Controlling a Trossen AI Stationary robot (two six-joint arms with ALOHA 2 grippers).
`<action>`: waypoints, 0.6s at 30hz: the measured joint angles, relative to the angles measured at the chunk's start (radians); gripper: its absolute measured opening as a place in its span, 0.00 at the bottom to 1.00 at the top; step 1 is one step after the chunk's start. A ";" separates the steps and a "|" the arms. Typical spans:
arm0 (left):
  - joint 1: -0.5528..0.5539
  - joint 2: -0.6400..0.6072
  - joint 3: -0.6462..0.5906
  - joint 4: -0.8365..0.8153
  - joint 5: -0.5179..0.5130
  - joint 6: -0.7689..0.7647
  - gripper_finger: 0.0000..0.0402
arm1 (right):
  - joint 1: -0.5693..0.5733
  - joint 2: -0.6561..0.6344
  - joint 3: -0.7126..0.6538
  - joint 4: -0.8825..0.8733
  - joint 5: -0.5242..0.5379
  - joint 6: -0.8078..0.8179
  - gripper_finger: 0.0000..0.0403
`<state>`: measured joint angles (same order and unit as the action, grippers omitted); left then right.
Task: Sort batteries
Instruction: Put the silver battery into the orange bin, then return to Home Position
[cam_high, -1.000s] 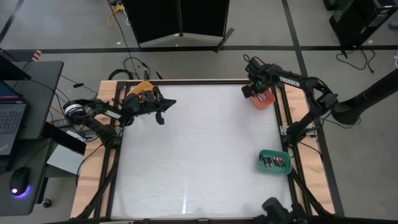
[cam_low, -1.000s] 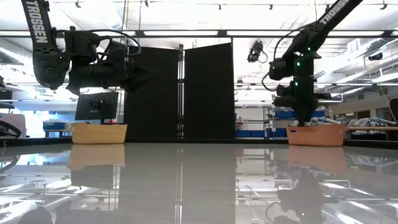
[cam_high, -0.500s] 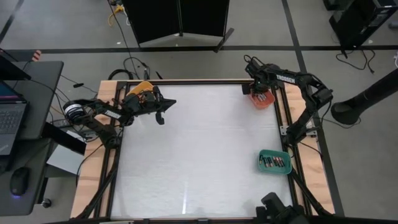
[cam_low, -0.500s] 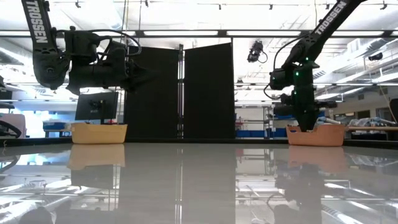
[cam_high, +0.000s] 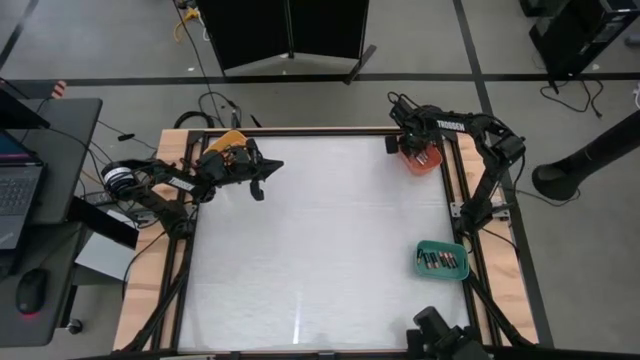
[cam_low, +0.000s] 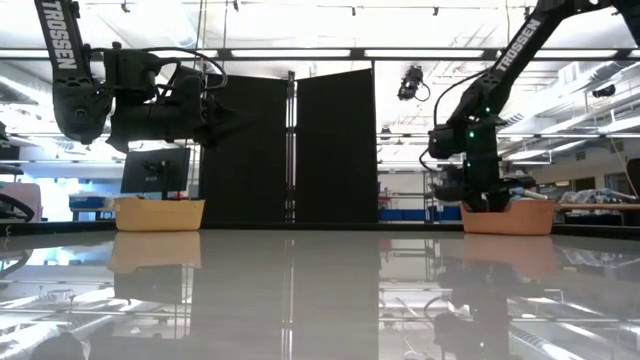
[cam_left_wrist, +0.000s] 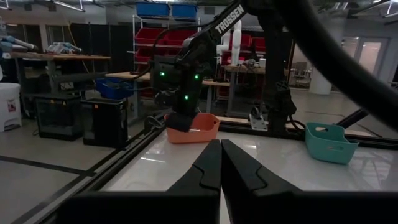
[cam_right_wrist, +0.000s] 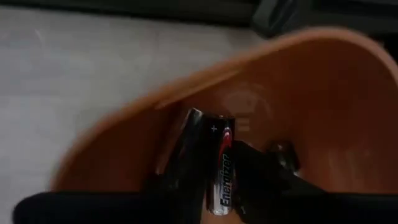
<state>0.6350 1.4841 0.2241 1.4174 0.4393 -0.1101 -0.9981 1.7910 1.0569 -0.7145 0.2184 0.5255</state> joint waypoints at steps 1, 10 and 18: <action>0.000 0.000 0.000 0.000 0.000 0.000 0.03 | 0.002 0.001 0.000 -0.005 0.000 -0.004 0.26; 0.000 0.000 0.000 0.000 0.001 0.000 0.03 | 0.008 -0.045 0.000 -0.020 0.005 -0.046 0.39; 0.000 0.000 0.000 0.000 0.001 0.000 0.03 | 0.040 -0.141 0.000 -0.087 0.005 -0.177 0.31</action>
<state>0.6350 1.4845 0.2241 1.4174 0.4400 -0.1101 -0.9577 1.6495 1.0565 -0.8017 0.2237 0.3490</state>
